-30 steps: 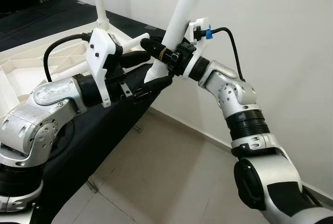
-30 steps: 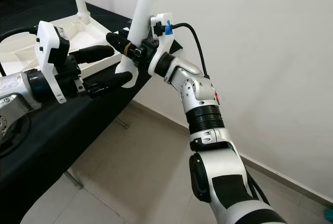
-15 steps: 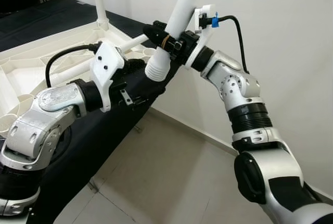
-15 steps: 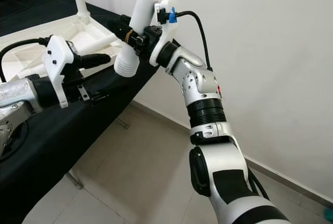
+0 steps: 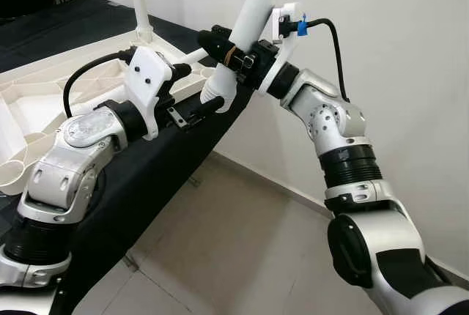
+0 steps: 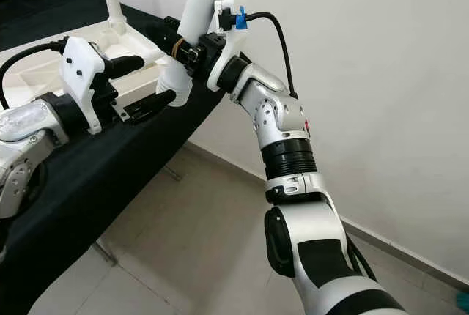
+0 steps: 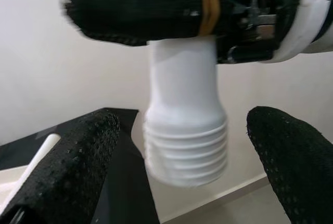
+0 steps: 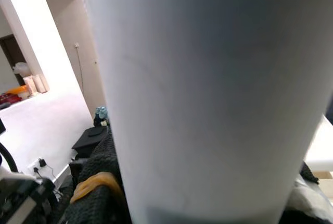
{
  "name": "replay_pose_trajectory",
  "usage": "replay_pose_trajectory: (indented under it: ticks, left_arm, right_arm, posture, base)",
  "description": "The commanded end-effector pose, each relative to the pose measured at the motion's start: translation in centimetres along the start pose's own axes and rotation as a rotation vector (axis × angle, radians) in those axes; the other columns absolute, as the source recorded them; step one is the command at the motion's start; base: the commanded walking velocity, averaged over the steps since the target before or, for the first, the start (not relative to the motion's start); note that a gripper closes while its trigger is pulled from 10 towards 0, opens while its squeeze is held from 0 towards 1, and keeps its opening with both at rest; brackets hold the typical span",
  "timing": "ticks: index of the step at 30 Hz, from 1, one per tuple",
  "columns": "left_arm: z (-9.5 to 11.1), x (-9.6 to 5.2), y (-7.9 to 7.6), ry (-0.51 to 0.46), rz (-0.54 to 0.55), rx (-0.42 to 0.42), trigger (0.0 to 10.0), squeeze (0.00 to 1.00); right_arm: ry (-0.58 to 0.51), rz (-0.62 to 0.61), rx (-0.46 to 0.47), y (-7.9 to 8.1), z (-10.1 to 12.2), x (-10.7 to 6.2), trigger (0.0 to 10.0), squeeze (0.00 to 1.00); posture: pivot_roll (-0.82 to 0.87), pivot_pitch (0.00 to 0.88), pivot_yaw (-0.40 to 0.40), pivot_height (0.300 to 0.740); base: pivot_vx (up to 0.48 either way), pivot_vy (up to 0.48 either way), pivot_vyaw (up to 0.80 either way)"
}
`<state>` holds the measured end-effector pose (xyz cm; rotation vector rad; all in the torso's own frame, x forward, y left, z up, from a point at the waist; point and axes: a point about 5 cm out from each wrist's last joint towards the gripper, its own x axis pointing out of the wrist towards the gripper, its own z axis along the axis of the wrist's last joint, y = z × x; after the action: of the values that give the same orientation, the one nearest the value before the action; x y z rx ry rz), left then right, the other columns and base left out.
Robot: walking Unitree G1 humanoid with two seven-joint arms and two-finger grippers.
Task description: Building children table
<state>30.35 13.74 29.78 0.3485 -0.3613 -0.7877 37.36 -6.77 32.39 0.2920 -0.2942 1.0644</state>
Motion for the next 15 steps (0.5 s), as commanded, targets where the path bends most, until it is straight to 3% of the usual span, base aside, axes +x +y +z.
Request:
replay_pose_trajectory:
  ticks: [1,15]
  left_arm:
    - [-0.5,0.1,-0.5,0.015,-0.025,-0.001,10.0,0.0]
    - [-1.2,0.6,-0.5,0.021,-0.022,-0.009,10.0,0.0]
  right_arm:
    - [-0.015,0.026,0.001,0.5,0.3,0.3,0.0,0.0]
    - [0.0,0.108,0.042,2.5,-0.6,0.9,0.0,0.0]
  posture:
    - [0.03,0.149,-0.089,0.74]
    - [0.02,0.154,-0.089,0.74]
  base:
    - [0.0,0.0,0.0]
    - [0.0,0.0,0.0]
